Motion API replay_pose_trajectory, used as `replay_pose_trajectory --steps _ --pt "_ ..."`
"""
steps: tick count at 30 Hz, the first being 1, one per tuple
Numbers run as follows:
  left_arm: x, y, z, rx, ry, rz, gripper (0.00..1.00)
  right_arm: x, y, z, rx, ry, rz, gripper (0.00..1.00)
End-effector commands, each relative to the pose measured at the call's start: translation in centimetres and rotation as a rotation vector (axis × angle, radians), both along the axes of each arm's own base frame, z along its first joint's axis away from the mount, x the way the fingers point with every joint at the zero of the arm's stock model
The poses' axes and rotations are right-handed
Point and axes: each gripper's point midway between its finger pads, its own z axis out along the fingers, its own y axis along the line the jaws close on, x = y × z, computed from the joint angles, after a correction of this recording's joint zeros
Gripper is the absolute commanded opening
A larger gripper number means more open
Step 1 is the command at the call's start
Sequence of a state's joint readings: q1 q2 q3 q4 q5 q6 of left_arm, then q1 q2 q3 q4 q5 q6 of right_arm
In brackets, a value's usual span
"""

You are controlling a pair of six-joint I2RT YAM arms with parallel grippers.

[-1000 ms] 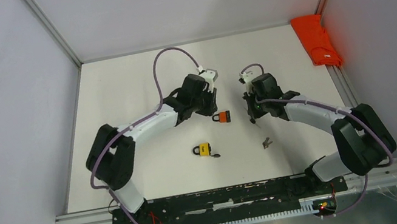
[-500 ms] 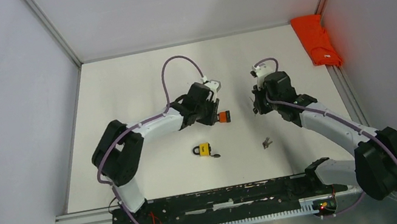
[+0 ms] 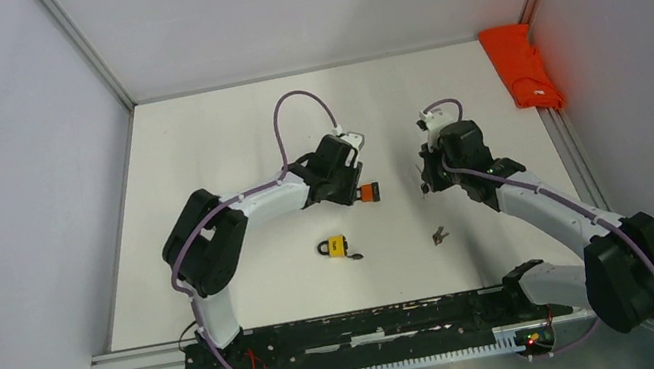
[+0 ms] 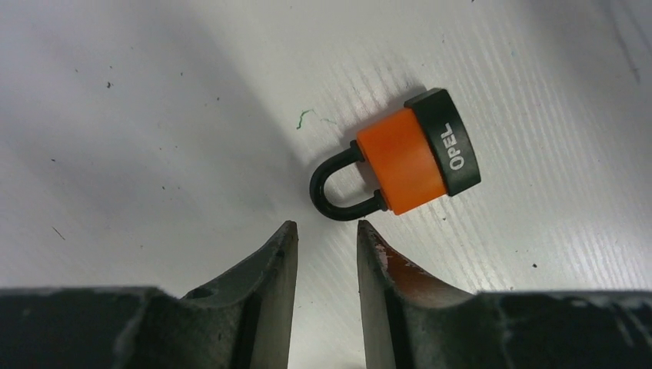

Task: Unlock with the key

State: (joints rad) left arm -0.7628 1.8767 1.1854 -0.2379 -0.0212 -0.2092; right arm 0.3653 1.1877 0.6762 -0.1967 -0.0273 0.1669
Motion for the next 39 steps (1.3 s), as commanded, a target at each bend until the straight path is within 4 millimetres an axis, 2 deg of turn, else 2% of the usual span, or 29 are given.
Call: replay_pose_trajectory --steps 1,9,16,19,21,23,25,27,32,39 --pt "1.6 -1.7 2.1 -0.062 -0.039 0.049 0.41 0.3 0.5 0.7 0.031 -0.032 0.020 0.00" --pt "1.9 -1.9 -0.3 -0.010 0.018 0.062 0.39 0.3 0.5 0.7 0.032 -0.032 0.021 0.00" --pt "1.0 -0.5 -2.1 0.054 0.061 0.087 0.34 0.3 0.3 0.7 0.031 -0.032 0.018 0.00" --pt "0.8 -0.2 -3.0 0.081 0.074 0.076 0.21 0.2 0.4 0.7 0.039 -0.032 0.020 0.00" --pt "1.0 -0.2 -3.5 0.091 0.075 0.066 0.06 0.2 0.4 0.6 0.040 -0.029 0.019 0.00" --pt "1.4 -0.4 -3.5 0.087 0.060 0.058 0.02 0.1 0.4 0.4 0.042 -0.025 0.019 0.00" --pt "2.2 -0.8 -2.9 0.070 0.029 0.059 0.02 0.0 0.4 0.3 0.043 -0.023 0.016 0.00" --pt "3.5 -1.5 -1.3 0.028 -0.018 0.060 0.02 0.0 0.3 0.2 0.044 -0.023 0.011 0.00" --pt "6.3 -4.4 5.2 -0.105 -0.166 0.008 0.02 0.0 0.5 0.5 0.070 -0.034 0.013 0.00" --pt "8.0 -5.3 11.5 -0.164 -0.347 -0.065 0.02 0.0 0.7 0.4 0.090 -0.035 0.018 0.00"
